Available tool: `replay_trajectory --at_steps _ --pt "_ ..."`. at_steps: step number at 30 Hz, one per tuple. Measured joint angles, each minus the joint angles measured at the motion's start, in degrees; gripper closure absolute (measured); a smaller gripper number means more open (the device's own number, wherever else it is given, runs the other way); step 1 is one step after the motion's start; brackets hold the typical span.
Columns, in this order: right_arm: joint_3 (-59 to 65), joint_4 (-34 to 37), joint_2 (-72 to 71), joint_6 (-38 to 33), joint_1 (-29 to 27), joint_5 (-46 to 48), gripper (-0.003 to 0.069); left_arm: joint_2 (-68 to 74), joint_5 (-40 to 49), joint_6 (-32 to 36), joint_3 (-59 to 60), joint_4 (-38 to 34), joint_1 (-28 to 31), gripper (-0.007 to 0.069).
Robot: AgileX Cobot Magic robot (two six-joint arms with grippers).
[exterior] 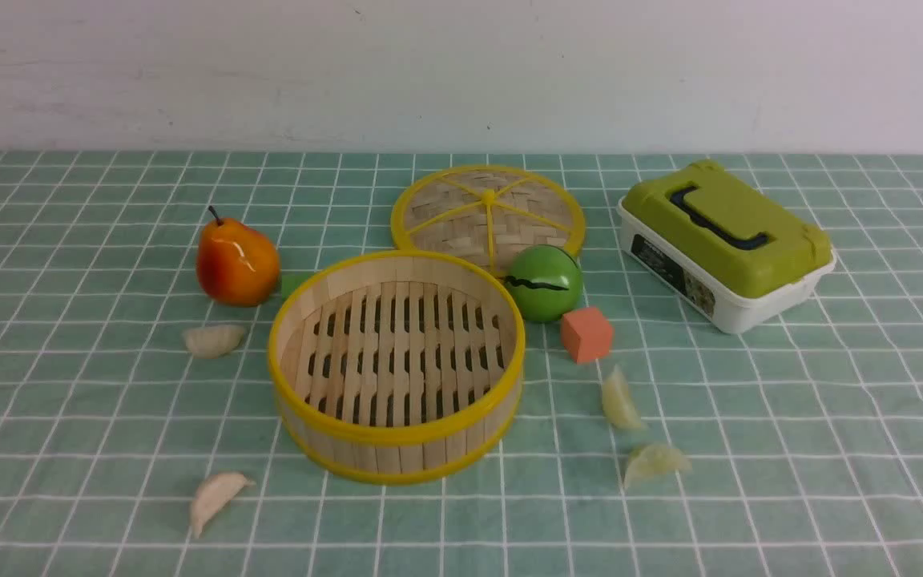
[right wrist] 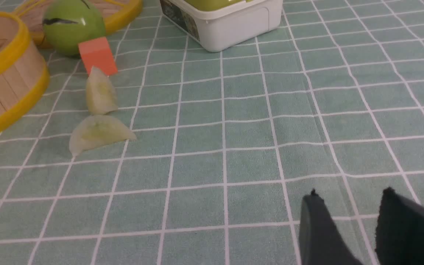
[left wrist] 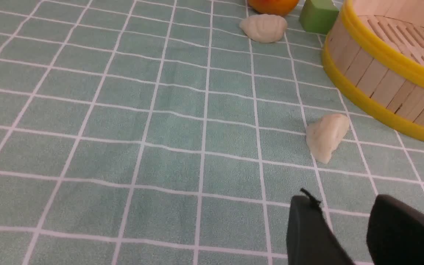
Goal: Put the dumplings into the steamer on the table with the blue tablecloth.
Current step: 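Reach for and grasp a dumpling on the table with the left gripper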
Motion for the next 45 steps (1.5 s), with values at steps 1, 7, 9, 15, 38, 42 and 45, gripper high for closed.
replay_trajectory --at_steps 1,7,9,15,38,42,45 --pt "0.0 0.0 0.0 0.0 0.0 0.0 0.0419 0.0 0.0 0.0 0.0 0.0 0.0 0.0387" --pt "0.0 0.0 0.0 0.0 0.0 0.0 0.0419 0.0 0.0 0.0 0.0 0.0 0.0 0.0387" --pt "0.0 0.0 0.0 0.0 0.0 0.0 0.0419 0.0 0.0 0.0 0.0 0.0 0.0 0.0387" --pt "0.0 0.0 0.0 0.0 0.0 0.0 0.0419 0.0 0.0 0.0 0.0 0.0 0.0 0.0387" --pt "0.6 -0.1 0.0 0.0 0.0 -10.9 0.0419 0.0 -16.4 0.0 0.1 -0.4 0.0 0.0387" --pt "0.6 -0.4 0.0 0.0 0.0 -20.1 0.0419 0.0 -25.2 0.0 0.1 -0.4 0.0 0.0387" --pt "0.6 -0.5 0.0 0.0 0.0 -28.7 0.0419 0.0 -36.2 0.0 0.1 -0.5 0.0 0.0387"
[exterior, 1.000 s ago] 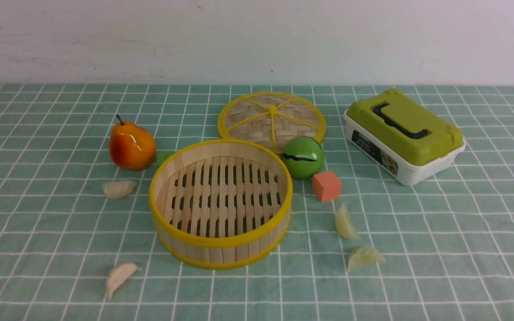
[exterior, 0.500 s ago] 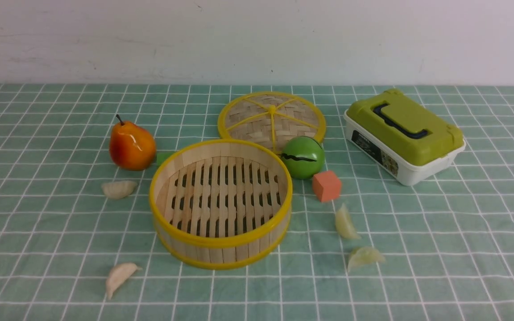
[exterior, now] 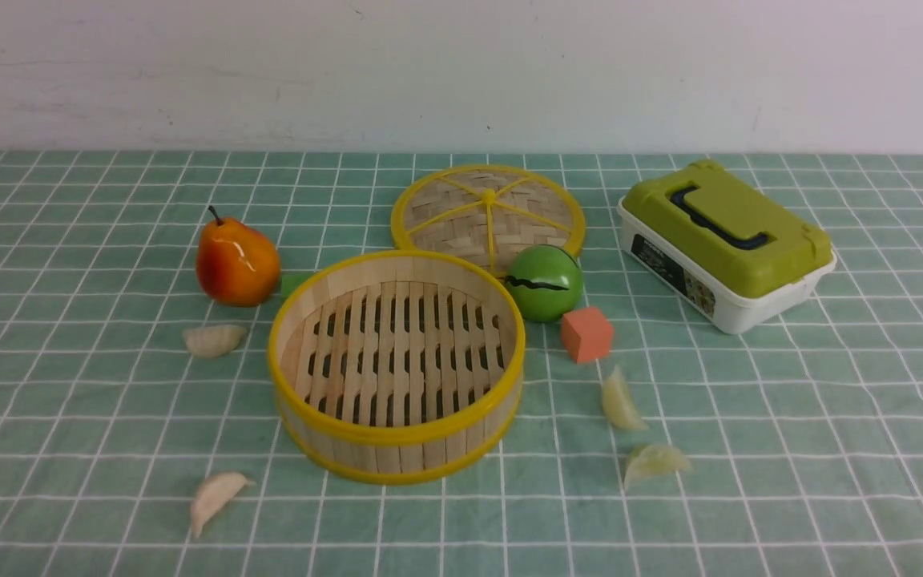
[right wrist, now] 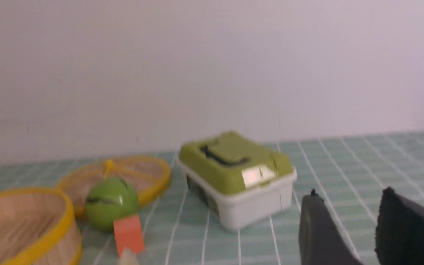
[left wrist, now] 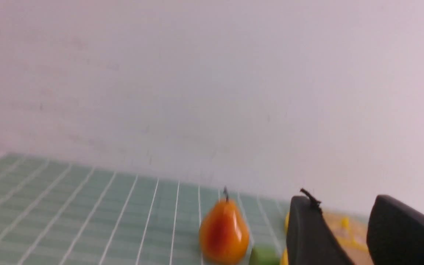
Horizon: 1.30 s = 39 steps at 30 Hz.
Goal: Put the dumplings into the steamer on the table with the blue tablecloth.
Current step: 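Reach for and grasp a dumpling on the table with the left gripper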
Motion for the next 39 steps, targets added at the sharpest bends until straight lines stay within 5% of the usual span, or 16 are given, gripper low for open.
replay_trajectory --at_steps 6,13,17,20,26,35,39 --pt "0.0 0.0 0.0 5.3 0.0 -14.2 0.0419 0.0 -17.1 -0.7 0.0 -0.1 0.0 0.0387" --pt "-0.9 0.3 0.0 14.3 0.0 -18.1 0.0442 0.0 -32.5 -17.0 -1.2 -0.5 0.0 0.0387" --pt "-6.8 0.3 0.6 14.6 0.0 -16.7 0.0560 1.2 -22.6 -18.6 -10.9 0.4 0.0 0.0387" --pt "-15.8 0.3 6.0 14.5 0.0 -11.4 0.0669 8.9 -5.5 -18.9 -25.8 4.9 0.0 0.0387" --pt "-28.4 -1.1 22.3 10.2 0.0 8.0 0.0664 28.3 18.5 -19.3 -40.1 9.7 0.0 0.0387" --pt "-32.7 0.5 45.1 4.2 0.0 35.6 0.0663 51.1 25.0 -21.9 -41.9 0.8 0.0 0.0387" --pt "-32.7 8.6 51.2 -7.4 0.0 42.6 0.0663 60.3 37.2 -17.6 -46.1 -1.9 0.0 0.0466"
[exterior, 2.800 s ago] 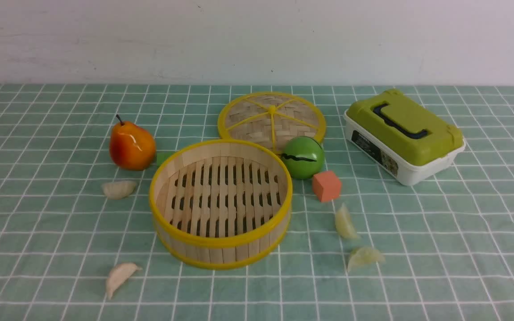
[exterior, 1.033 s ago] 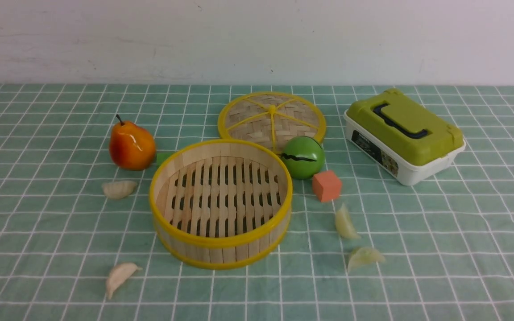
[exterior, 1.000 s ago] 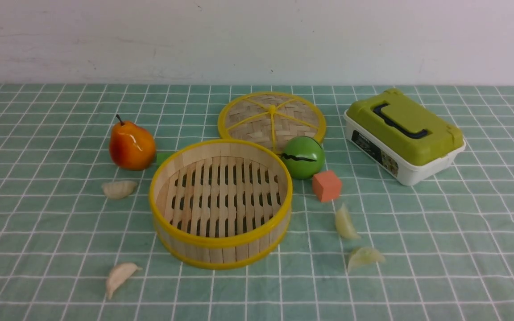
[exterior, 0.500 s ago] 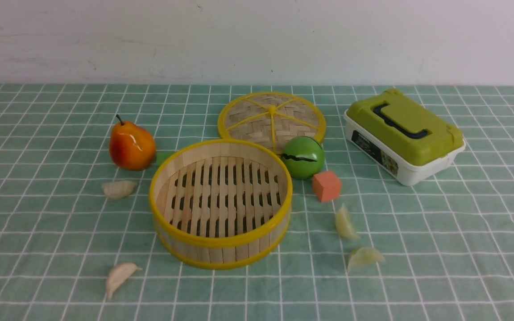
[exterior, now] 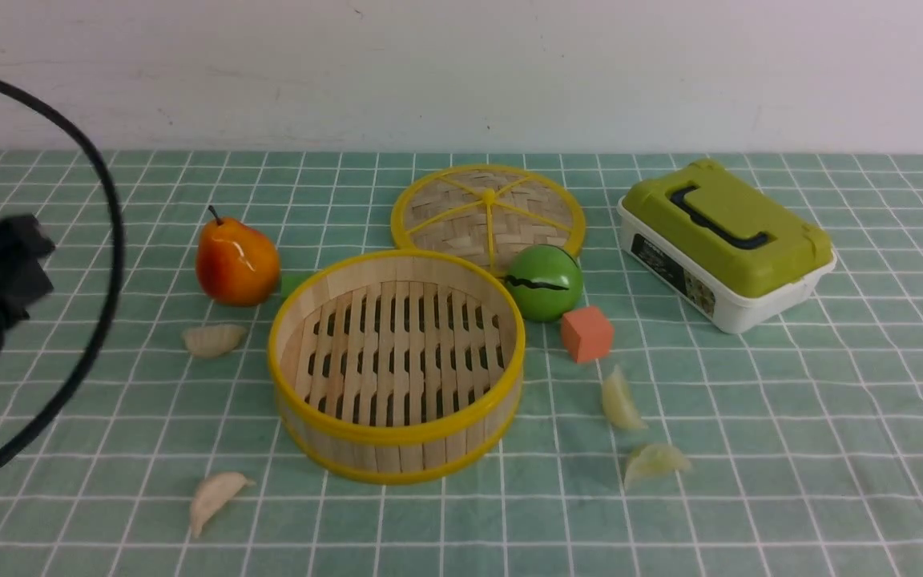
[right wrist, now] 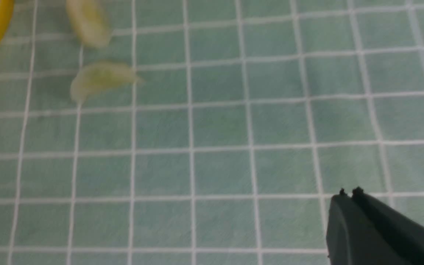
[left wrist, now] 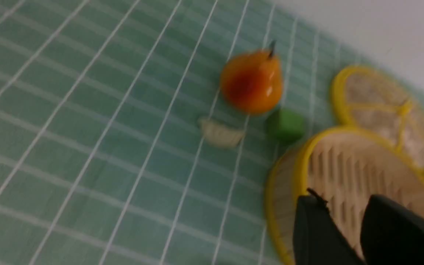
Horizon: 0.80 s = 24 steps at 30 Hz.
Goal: Put the dumplings into the steamer on the table with the blue tablecloth.
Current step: 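Reach for and grasp a dumpling on the table with the left gripper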
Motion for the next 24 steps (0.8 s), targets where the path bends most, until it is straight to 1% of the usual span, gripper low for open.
replay_trajectory --at_steps 2,3,4,5,8,10,12,13,14,16,17,18,19,20,21,22,23,24 --pt "0.0 6.9 1.9 -7.5 0.0 0.5 0.0662 4.6 6.8 3.5 -3.3 -3.9 0.0 0.0548" --pt "0.0 7.6 2.1 -7.5 0.0 0.5 0.0662 4.6 7.4 3.9 -3.3 -4.4 0.0 0.0548" --pt "0.0 13.1 3.2 -13.9 0.0 0.1 0.0661 7.6 10.8 6.6 -5.8 -8.7 0.0 0.0615" --pt "0.0 16.2 3.8 -17.2 0.0 -0.2 0.0660 9.1 11.6 8.2 -7.0 -10.5 0.0 0.0638" --pt "-0.1 26.8 5.3 -29.4 0.0 -1.8 0.0660 14.4 12.4 14.8 -11.0 -17.7 0.0 0.0638" --pt "-0.2 31.8 5.6 -35.1 0.0 -2.2 0.0660 17.7 12.3 19.1 -14.0 -19.8 0.0 0.0638" --pt "-0.2 35.6 5.7 -40.6 0.2 -2.5 0.0660 22.1 12.4 24.0 -17.9 -19.7 0.0 0.0638" --pt "-0.2 36.1 5.7 -41.9 0.3 -2.6 0.0660 23.1 12.6 24.9 -18.8 -19.4 0.0 0.0638" --pt "-0.3 37.0 5.7 -43.5 0.9 -2.7 0.0660 25.9 13.4 27.9 -21.0 -17.5 -0.2 0.0629" --pt "-0.3 37.6 5.7 -45.7 2.6 -2.7 0.0660 32.0 16.7 33.2 -27.0 -10.7 -1.6 0.0559" --pt "-0.3 37.6 5.7 -45.7 2.8 -2.7 0.0660 32.5 16.7 33.6 -27.5 -10.1 -1.8 0.0559" --pt "-0.3 37.7 5.7 -46.1 3.7 -2.7 0.0660 36.0 18.3 37.2 -30.7 -4.6 -3.0 0.0468" --pt "-0.3 37.8 5.7 -46.3 4.1 -2.7 0.0660 37.2 18.7 38.8 -31.7 -1.8 -3.7 0.0433" --pt "-0.3 37.8 5.7 -46.3 4.4 -2.7 0.0660 39.2 18.7 40.5 -33.3 1.4 -4.5 0.0371" --pt "-0.3 38.0 5.7 -46.5 4.7 -2.8 0.0660 41.3 18.2 41.6 -34.9 4.2 -5.3 0.0296" --pt "-0.3 38.1 5.7 -46.5 4.8 -2.8 0.0660 42.4 17.7 42.0 -35.8 6.2 -5.6 0.0249" --pt "-0.3 38.2 5.7 -46.6 4.8 -2.8 0.0659 44.9 16.0 42.3 -37.1 8.7 -5.9 0.0175" --pt "-0.3 38.2 5.7 -46.6 4.8 -2.8 0.0659 44.9 15.8 42.3 -37.2 9.0 -6.0 0.0165"
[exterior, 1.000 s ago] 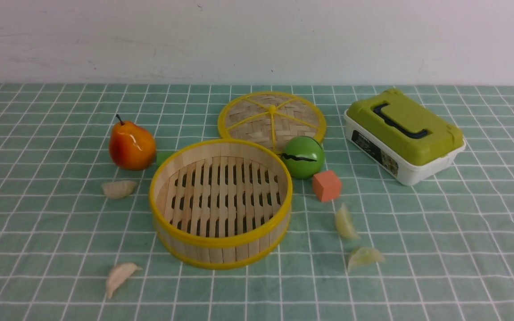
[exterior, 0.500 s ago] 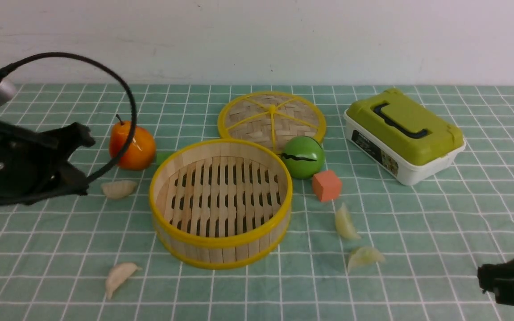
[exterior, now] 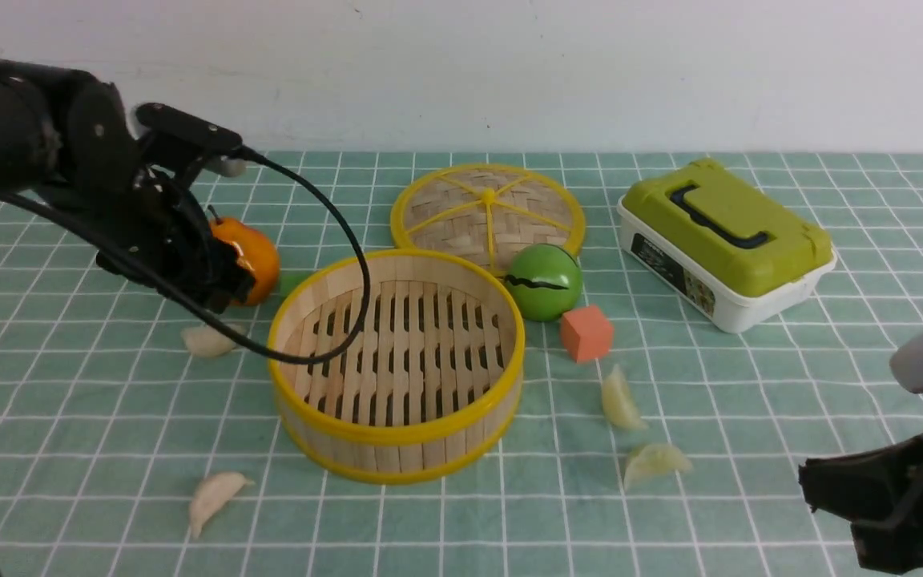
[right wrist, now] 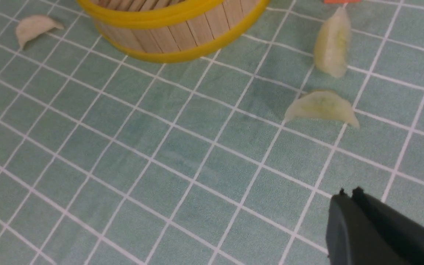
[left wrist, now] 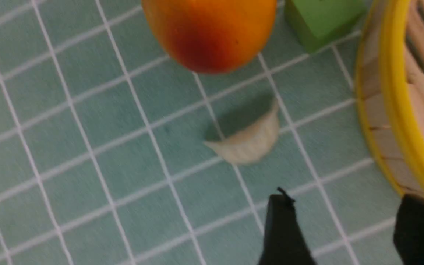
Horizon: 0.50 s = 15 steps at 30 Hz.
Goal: Put the dumplings into the steamer on the table with the blue tablecloth.
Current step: 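Reach for and grasp a dumpling on the table with the left gripper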
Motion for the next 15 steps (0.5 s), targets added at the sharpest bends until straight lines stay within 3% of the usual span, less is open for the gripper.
replay_trajectory --at_steps 1,5,15 --pt "0.0 0.1 0.0 0.0 0.0 0.0 0.0659 2.6 -2.9 -0.1 -0.9 1.6 0.0 0.0100" --pt "0.0 0.7 0.0 0.0 0.0 -0.1 0.0657 7.2 -7.9 -2.3 -1.3 5.1 0.0 0.0038" --pt "0.0 1.8 0.0 0.0 0.0 -0.1 0.0653 13.2 -11.0 -5.0 -1.4 9.2 0.0 0.0133"
